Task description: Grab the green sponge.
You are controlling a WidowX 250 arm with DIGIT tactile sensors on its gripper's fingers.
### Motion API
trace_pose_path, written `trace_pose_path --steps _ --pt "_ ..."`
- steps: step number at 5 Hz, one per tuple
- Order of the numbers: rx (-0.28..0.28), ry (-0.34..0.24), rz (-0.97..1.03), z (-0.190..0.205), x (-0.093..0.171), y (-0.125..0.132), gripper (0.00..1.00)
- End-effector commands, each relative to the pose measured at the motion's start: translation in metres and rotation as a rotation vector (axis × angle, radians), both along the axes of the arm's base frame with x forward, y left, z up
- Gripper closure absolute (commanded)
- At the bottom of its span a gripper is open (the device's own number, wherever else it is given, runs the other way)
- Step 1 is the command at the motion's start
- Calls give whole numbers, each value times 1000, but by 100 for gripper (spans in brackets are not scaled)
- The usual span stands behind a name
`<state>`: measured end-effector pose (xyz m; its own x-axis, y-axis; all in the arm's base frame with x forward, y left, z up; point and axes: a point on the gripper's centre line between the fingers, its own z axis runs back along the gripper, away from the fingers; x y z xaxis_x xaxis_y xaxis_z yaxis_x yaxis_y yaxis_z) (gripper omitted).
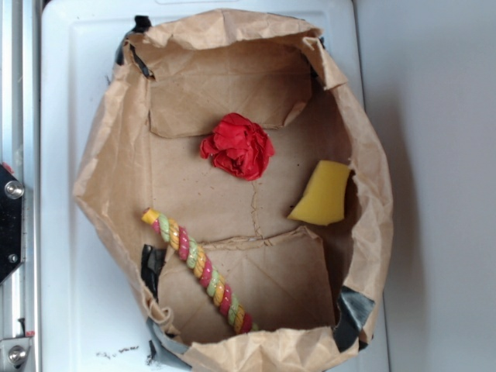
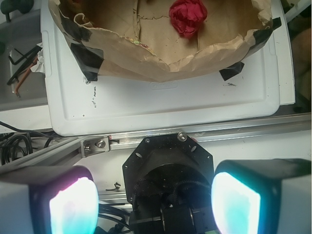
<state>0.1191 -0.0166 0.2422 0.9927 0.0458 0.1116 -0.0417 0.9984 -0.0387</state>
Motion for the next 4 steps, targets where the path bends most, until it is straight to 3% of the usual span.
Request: trace_pose_path --steps 1,2,4 --pt "0 0 0 0 0 0 0" --pt "15 -26 42 -4 40 12 0" --pt "-2 -90 52 -16 92 25 0"
